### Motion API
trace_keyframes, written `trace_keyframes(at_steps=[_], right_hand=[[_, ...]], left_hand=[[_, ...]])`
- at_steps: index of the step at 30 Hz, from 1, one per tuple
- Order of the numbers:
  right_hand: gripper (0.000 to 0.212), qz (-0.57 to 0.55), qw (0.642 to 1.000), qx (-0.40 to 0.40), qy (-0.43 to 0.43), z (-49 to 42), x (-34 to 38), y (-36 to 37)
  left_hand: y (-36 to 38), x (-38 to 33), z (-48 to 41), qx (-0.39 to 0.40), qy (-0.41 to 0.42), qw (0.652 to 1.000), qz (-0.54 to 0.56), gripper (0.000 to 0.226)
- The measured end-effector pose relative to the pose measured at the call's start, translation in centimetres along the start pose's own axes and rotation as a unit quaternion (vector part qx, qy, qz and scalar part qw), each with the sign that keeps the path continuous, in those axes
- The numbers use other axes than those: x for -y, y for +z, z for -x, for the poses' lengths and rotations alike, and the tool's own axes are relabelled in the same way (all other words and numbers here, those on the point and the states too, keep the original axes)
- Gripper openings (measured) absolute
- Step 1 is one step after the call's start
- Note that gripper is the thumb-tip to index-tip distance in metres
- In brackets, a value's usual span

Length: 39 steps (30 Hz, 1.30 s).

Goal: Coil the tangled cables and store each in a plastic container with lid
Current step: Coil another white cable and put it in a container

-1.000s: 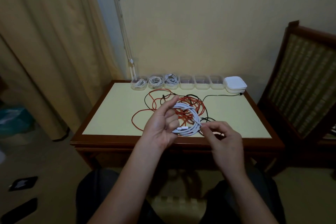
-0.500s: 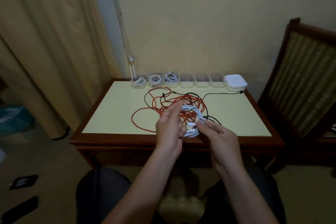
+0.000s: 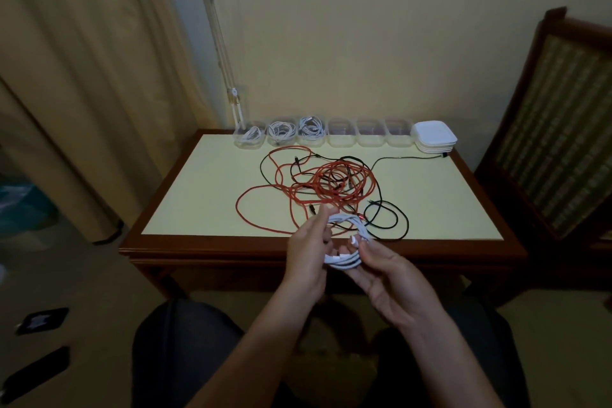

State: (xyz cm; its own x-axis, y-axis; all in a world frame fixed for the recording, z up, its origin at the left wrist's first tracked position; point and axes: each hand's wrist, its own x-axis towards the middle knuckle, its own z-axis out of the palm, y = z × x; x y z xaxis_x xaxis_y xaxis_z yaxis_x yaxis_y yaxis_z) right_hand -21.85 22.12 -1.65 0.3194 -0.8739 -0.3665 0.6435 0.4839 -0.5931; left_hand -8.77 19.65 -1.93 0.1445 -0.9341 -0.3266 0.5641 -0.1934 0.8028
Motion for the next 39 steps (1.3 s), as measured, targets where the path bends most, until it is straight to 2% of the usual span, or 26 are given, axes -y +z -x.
trace_keyframes(at_steps=[3,7,11,15,17,21,25,28,32,34,37,39], right_hand=[[0.021,0.060,0.995,-0.084,-0.007,-2.4,0.7,-0.6],[0.026,0.108,0.981,-0.152,-0.046,-6.5,2.7,-1.4],[0.025,0.171,0.959,-0.205,-0.097,-10.1,4.8,-2.5],[0.017,0.246,0.932,-0.223,-0.142,-13.4,6.8,-3.4],[0.015,0.272,0.922,-0.228,-0.155,-15.0,7.9,-3.6],[0.016,0.316,0.904,-0.233,-0.169,-18.5,10.0,-4.0],[0.013,0.343,0.884,-0.243,-0.206,-23.1,12.2,-4.0],[0.012,0.386,0.857,-0.246,-0.237,-28.2,13.8,-4.0],[0.007,0.476,0.793,-0.247,-0.291,-36.3,15.7,-3.9],[0.006,0.532,0.747,-0.245,-0.316,-40.2,16.7,-3.7],[0.021,0.590,0.692,-0.234,-0.343,-45.2,18.3,-2.6],[0.024,0.625,0.650,-0.237,-0.360,-48.0,19.6,-1.8]], left_hand=[[-2.2,1.0,-2.4,-0.007,-0.022,0.981,-0.190,0.043],[-3.5,0.7,-6.5,-0.015,0.030,0.938,-0.346,0.045],[-4.7,0.1,-12.6,-0.090,0.097,0.865,-0.485,0.056],[-7.6,0.3,-18.3,-0.131,0.191,0.749,-0.621,0.078],[-9.1,0.5,-20.6,-0.153,0.192,0.718,-0.651,0.085],[-12.1,1.3,-24.5,-0.158,0.179,0.682,-0.691,0.094],[-13.7,1.8,-27.2,-0.139,0.242,0.653,-0.704,0.084],[-13.4,1.2,-29.1,-0.101,0.251,0.628,-0.730,0.086],[-13.4,0.6,-30.9,-0.053,0.237,0.605,-0.758,0.091],[-13.5,0.5,-31.6,-0.045,0.237,0.602,-0.762,0.087],[-13.4,0.6,-32.1,-0.038,0.240,0.609,-0.755,0.087],[-13.3,0.6,-32.4,-0.038,0.237,0.618,-0.749,0.089]])
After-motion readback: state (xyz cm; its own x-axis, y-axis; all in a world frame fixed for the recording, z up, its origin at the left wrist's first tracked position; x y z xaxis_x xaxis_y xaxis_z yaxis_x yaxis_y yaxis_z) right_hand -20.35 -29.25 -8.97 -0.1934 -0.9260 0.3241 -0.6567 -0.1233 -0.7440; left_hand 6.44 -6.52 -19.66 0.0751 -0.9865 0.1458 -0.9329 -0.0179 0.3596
